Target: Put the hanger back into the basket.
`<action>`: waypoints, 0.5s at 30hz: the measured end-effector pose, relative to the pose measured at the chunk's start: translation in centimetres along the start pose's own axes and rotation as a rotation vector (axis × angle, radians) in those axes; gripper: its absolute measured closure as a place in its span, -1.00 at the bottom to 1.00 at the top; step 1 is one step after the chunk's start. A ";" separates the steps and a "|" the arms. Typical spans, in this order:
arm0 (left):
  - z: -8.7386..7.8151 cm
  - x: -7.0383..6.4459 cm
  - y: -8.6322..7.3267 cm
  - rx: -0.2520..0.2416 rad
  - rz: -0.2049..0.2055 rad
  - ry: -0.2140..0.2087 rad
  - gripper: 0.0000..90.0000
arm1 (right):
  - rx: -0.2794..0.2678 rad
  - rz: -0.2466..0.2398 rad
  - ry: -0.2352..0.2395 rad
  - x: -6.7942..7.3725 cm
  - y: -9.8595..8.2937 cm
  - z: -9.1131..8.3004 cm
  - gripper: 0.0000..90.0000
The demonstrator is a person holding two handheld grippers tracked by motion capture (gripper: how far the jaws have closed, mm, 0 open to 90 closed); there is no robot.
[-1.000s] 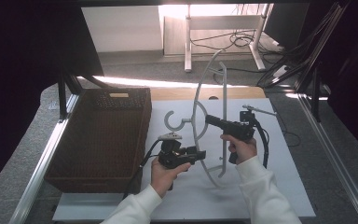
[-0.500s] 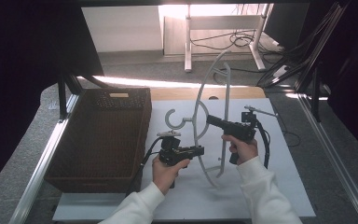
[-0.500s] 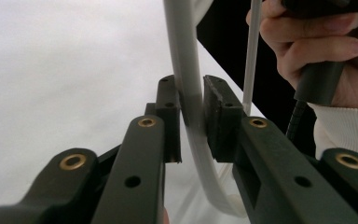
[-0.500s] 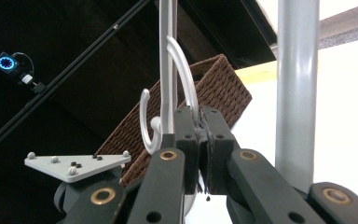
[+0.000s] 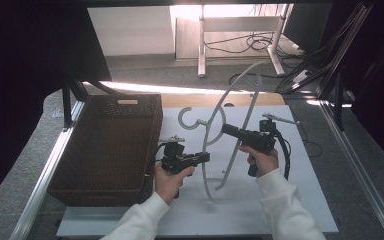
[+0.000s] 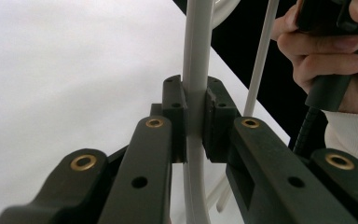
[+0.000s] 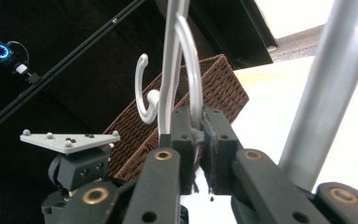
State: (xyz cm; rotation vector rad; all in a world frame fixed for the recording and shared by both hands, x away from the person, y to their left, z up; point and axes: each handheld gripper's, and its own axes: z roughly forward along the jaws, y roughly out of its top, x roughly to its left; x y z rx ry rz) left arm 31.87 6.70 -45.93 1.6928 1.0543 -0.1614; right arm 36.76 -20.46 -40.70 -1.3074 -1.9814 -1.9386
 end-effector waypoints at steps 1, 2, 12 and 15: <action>-0.1 0.0 0.1 0.001 0.005 0.002 0.83 | 0.000 -0.009 -0.003 0.1 0.0 -0.1 0.73; -0.3 0.1 0.1 -0.003 0.009 0.006 0.83 | 0.002 -0.022 -0.010 0.1 0.1 -0.1 0.70; -1.3 0.4 0.7 -0.025 0.026 0.031 0.83 | 0.047 -0.167 -0.094 2.4 -0.2 -2.4 0.12; -1.7 0.6 0.8 -0.032 0.027 0.032 0.83 | 0.050 -0.214 -0.149 3.0 -0.5 -4.2 0.00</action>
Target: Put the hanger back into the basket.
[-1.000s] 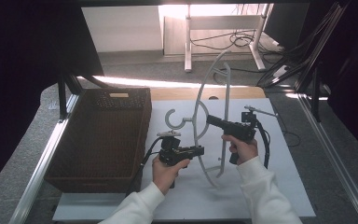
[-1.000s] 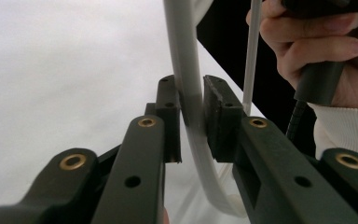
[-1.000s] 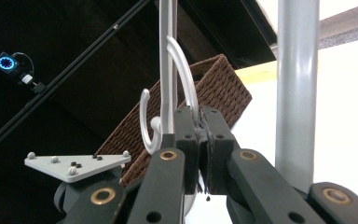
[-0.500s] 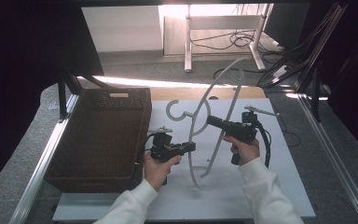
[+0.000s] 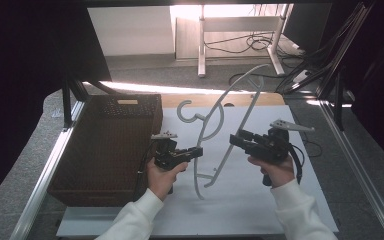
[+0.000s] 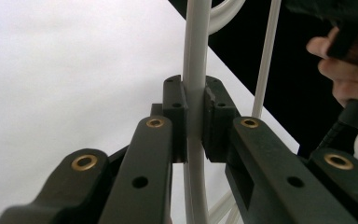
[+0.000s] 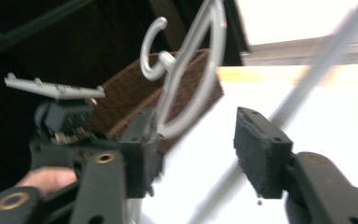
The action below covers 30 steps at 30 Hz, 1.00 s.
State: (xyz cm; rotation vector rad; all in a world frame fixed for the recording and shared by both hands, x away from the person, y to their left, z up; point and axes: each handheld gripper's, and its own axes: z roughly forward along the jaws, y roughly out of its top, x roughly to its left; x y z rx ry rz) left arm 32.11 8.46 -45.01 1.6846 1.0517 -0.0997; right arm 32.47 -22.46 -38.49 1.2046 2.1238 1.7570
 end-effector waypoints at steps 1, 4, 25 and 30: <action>-0.2 0.0 0.0 -0.003 -0.005 0.001 0.83 | 0.000 0.000 0.000 0.0 0.0 0.0 0.00; -0.9 0.3 0.2 -0.009 -0.011 0.006 0.83 | -0.005 -0.024 -0.029 -0.6 -1.1 -2.8 -0.06; -4.7 -1.5 2.3 0.002 0.055 -0.017 0.83 | 0.135 0.127 -0.166 -6.9 -6.5 -5.7 -0.16; -6.1 -1.9 3.1 -0.002 0.081 -0.005 0.83 | 0.137 0.118 -0.181 -7.0 -6.5 -5.6 -0.17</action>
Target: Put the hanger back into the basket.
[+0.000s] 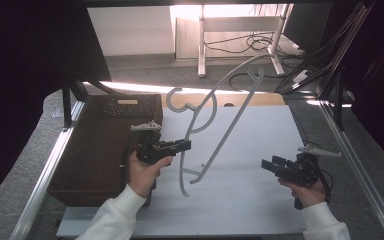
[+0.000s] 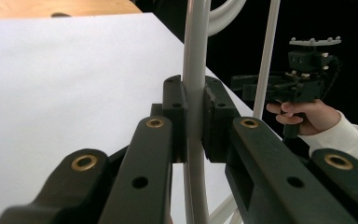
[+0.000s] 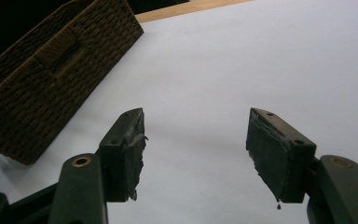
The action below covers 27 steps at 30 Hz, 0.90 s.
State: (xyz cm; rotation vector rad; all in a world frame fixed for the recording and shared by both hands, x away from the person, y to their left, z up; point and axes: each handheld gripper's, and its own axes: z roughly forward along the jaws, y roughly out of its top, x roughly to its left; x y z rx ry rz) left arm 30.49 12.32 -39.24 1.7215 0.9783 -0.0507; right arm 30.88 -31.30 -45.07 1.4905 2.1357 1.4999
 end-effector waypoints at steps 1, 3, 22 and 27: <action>-0.4 0.0 0.2 0.000 0.010 0.005 0.83 | 0.001 -0.004 -0.005 0.0 0.0 0.0 -0.17; -1.1 0.0 0.6 0.000 0.014 0.016 0.83 | 0.002 -0.006 -0.008 0.0 0.0 0.0 -0.17; -6.2 1.6 2.3 0.016 0.054 0.105 0.83 | 0.033 -0.049 -0.059 0.0 -0.2 0.6 -0.18; -7.4 2.0 2.7 0.012 0.060 0.131 0.83 | 0.032 -0.054 -0.067 0.1 -0.2 0.6 -0.18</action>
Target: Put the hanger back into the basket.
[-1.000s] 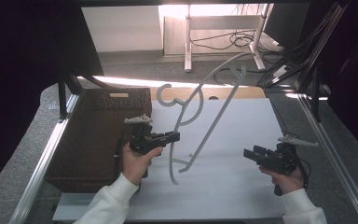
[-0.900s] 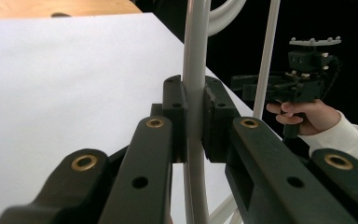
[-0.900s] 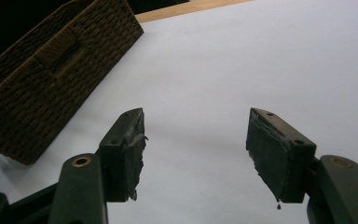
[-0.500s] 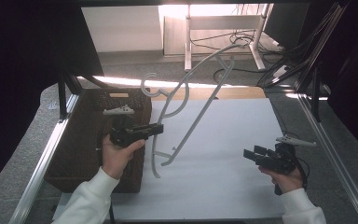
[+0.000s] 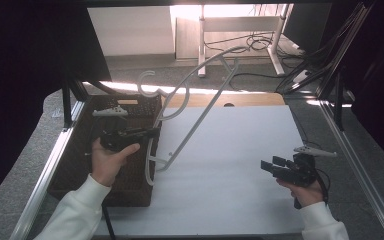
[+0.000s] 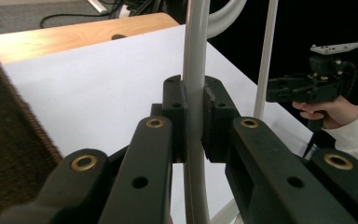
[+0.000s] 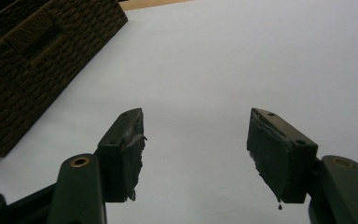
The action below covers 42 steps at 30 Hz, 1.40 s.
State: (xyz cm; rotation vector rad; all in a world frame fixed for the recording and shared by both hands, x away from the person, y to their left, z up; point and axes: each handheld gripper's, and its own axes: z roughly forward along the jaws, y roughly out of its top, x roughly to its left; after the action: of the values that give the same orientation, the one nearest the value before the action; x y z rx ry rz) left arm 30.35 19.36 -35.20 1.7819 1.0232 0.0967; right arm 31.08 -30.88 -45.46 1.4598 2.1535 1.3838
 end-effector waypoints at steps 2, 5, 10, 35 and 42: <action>-0.5 0.3 0.0 -0.004 -0.003 0.011 0.83 | 0.003 -0.008 -0.007 0.0 0.0 0.0 -0.18; -1.2 0.9 -0.1 -0.008 -0.012 0.025 0.83 | 0.007 -0.007 -0.007 0.0 0.0 0.1 -0.19; -2.4 1.7 -0.1 -0.024 -0.021 0.047 0.83 | 0.006 -0.009 -0.014 -0.1 0.0 0.1 -0.19; -9.6 8.5 -2.9 -0.068 -0.094 0.215 0.83 | 0.012 -0.003 -0.034 -0.3 -0.2 0.1 -0.20; -10.0 10.1 -4.3 -0.046 -0.109 0.252 0.83 | 0.010 -0.002 -0.041 -0.3 -0.2 0.1 -0.21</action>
State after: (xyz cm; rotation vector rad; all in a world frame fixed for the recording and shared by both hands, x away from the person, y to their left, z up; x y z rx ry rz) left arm 29.22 33.89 -37.84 1.6974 1.2855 0.2810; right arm 31.20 -31.06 -45.78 1.4759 2.1388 1.3326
